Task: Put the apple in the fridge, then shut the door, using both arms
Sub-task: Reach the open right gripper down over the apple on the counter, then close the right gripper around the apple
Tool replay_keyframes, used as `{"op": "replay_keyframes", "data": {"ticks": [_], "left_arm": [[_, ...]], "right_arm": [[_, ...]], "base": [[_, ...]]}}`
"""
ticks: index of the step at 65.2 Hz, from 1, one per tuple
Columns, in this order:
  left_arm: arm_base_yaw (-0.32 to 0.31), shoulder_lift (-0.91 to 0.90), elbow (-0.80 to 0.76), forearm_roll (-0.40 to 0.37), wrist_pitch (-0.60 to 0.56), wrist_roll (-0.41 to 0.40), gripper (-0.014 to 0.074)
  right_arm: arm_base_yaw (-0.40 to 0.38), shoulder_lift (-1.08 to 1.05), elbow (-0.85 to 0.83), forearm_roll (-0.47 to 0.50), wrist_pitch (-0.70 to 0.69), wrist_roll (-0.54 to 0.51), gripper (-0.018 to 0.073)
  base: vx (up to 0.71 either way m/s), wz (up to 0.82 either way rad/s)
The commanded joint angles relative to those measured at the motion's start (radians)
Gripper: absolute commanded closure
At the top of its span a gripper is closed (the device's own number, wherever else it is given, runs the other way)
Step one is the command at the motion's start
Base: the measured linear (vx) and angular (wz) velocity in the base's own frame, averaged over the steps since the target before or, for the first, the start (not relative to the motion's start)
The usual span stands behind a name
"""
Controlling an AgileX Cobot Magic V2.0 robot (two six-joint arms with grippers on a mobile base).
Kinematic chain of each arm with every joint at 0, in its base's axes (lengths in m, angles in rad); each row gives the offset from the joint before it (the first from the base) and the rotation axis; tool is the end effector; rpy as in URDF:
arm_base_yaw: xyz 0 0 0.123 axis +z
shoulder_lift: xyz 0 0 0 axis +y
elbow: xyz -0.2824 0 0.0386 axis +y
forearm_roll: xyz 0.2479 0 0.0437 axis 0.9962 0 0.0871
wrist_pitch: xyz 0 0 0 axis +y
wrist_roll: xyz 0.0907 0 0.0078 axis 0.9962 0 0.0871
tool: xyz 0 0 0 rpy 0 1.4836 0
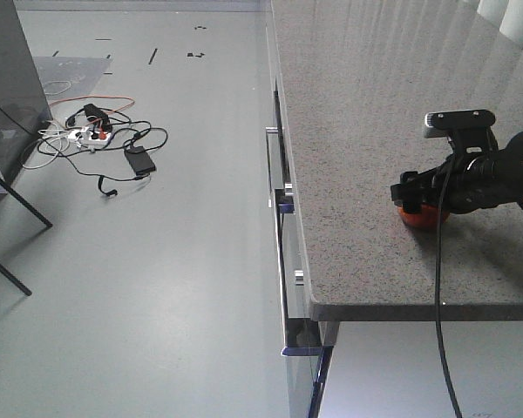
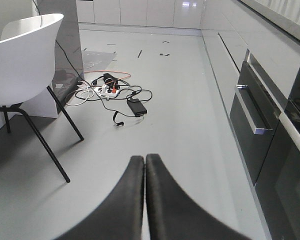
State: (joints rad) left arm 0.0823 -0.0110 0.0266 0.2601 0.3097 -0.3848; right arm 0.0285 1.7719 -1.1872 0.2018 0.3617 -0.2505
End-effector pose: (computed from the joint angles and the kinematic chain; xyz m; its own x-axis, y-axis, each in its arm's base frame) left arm 0.0533 0.0116 0.1777 -0.2020 -0.1528 -0.9674 -0.1873 0.9755 -0.1150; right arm 0.3844 0.0174 0.2232 -0.7466 -0.0826 -0.6602 -0.1212 0.9926 0.0129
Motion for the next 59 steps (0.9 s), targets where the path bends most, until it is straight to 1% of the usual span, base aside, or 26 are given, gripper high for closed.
{"op": "replay_keyframes", "data": {"ticks": [1, 27, 33, 38, 44, 59], "left_arm": [[-0.006, -0.016, 0.015, 0.003, -0.063, -0.005, 0.0604], [-0.006, -0.016, 0.015, 0.003, -0.063, -0.005, 0.0604], [-0.006, -0.016, 0.015, 0.003, -0.063, -0.005, 0.0604], [-0.006, -0.016, 0.015, 0.003, -0.063, -0.005, 0.0604], [-0.006, -0.016, 0.015, 0.003, -0.063, -0.005, 0.0604], [-0.006, -0.016, 0.015, 0.003, -0.063, -0.005, 0.0604]], "right_arm": [[-0.009, -0.033, -0.034, -0.003, -0.059, 0.000, -0.0036], [-0.009, 0.002, -0.034, -0.003, -0.060, 0.012, -0.0036], [-0.009, 0.002, -0.034, -0.003, -0.060, 0.012, -0.0024], [-0.009, 0.002, -0.034, -0.003, -0.060, 0.018, 0.0004], [-0.009, 0.002, -0.034, -0.003, -0.060, 0.019, 0.0060], [-0.009, -0.022, -0.037, -0.003, -0.064, 0.018, 0.0265]], "base": [[0.00, 0.00], [0.00, 0.00], [0.00, 0.00], [0.00, 0.00], [0.00, 0.00], [0.00, 0.00]]}}
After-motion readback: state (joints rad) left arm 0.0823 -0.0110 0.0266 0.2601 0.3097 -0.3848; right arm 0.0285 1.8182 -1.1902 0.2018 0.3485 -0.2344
